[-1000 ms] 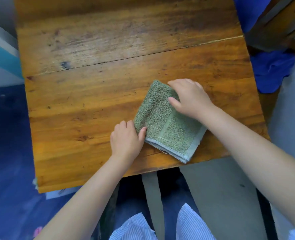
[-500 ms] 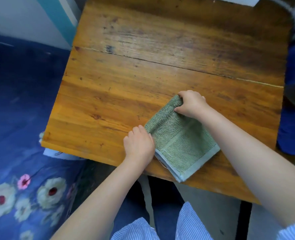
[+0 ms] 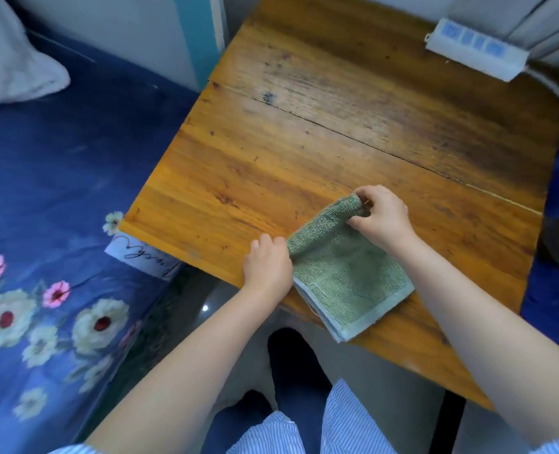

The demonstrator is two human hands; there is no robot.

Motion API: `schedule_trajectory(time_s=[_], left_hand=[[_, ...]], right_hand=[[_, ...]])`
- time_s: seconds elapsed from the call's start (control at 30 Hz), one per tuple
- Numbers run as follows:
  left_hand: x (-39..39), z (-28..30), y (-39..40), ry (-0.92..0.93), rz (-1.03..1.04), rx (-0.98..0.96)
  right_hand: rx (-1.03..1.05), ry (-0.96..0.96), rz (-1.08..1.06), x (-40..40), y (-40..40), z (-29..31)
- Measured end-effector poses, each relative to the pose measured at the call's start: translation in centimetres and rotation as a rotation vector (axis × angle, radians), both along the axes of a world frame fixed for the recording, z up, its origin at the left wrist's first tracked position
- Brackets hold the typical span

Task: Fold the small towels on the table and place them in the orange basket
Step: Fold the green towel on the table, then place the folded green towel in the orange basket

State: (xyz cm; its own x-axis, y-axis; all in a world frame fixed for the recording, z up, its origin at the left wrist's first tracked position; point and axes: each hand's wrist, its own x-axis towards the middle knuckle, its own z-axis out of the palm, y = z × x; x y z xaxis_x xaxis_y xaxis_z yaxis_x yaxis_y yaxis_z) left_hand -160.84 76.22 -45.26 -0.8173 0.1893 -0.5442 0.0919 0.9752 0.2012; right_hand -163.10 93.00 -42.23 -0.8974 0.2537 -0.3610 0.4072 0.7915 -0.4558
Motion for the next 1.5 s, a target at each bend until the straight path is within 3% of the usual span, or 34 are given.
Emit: schedule_trajectory(time_s=[0.37, 0.67, 0.87, 1.13, 1.37, 1.5], left_hand=[[7.6, 6.8, -19.7, 0.189, 0.344, 0.169], [17.3, 14.5, -41.4, 0.386, 0.689, 0.117], [21.9, 18.1, -52.1, 0.555, 0.852, 0.073], [21.1, 21.8, -64.9, 0.768, 1.135, 0.176], [17.4, 23.1, -76.5, 0.759, 1.211, 0.042], [16.4, 22.7, -82.8, 0.831, 1.299, 0.184]], right_hand=[[-0.112, 0.197, 0.225, 4.9, -18.4, 6.6], [-0.200, 0.310, 0.740, 9.9, -39.3, 11.3], [-0.316, 0.324, 0.948, 10.6, -51.3, 15.4], [-0.492, 0.341, 1.140, 6.5, -67.2, 18.6], [-0.485, 0.373, 1.277, 1.4, -80.1, 19.2], [-0.491, 0.418, 1.304, 0.4, -87.6, 19.0]])
